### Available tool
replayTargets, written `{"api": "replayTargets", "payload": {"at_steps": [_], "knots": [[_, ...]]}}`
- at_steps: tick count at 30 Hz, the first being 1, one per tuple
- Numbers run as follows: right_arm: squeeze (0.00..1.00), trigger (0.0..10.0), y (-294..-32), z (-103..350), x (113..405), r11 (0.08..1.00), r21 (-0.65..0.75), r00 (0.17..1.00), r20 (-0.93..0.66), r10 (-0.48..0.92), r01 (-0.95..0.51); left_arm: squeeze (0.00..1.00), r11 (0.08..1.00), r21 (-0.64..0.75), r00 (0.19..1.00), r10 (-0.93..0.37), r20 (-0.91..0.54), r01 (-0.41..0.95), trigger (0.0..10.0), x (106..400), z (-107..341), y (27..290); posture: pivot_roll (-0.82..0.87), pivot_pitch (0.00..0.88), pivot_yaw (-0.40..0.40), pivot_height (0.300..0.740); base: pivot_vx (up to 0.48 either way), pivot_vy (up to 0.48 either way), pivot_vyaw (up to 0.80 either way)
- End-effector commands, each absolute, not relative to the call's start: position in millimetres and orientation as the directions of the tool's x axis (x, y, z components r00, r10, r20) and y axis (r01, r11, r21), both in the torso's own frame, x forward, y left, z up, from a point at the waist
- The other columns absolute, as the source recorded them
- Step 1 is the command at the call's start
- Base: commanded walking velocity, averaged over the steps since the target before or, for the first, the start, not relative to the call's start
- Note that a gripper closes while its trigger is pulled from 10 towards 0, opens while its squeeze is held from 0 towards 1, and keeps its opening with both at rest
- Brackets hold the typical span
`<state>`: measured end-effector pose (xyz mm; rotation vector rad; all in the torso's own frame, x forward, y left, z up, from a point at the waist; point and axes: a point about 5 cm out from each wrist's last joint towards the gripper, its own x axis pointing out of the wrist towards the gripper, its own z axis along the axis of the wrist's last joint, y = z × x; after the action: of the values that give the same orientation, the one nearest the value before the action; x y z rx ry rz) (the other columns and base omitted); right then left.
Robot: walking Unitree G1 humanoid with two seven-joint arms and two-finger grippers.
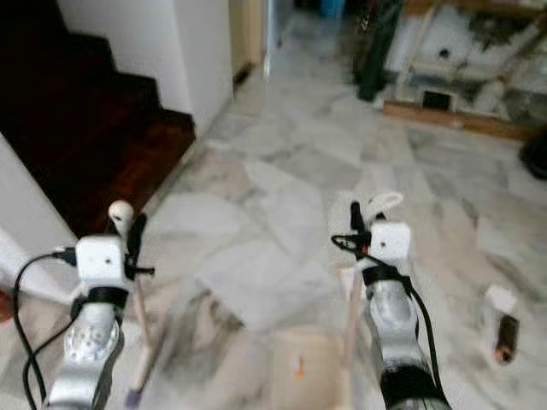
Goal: Sweep floor
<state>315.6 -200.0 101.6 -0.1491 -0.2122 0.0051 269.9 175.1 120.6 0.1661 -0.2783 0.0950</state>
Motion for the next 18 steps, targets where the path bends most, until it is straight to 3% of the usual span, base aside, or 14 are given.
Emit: {"api": "replayTargets", "payload": {"at_steps": [1,18], "knots": [[0.00,10.0,-196.0,109.9,318.0,0.989,-0.149,0.968,0.248,0.035,0.003,0.00,0.980,0.160,0.948,0.065,0.311,-0.119,10.0,269.9,125.6,177.8,0.02,0.000,0.010,0.740,0.000,0.000,-0.78],[0.00,10.0,-195.4,108.5,316.3,0.990,-0.141,0.969,0.247,0.026,0.010,0.00,0.982,0.148,0.950,0.066,0.306,-0.116,10.0,271.3,125.3,178.3,0.01,0.000,0.014,0.740,0.000,0.000,-0.78]]}}
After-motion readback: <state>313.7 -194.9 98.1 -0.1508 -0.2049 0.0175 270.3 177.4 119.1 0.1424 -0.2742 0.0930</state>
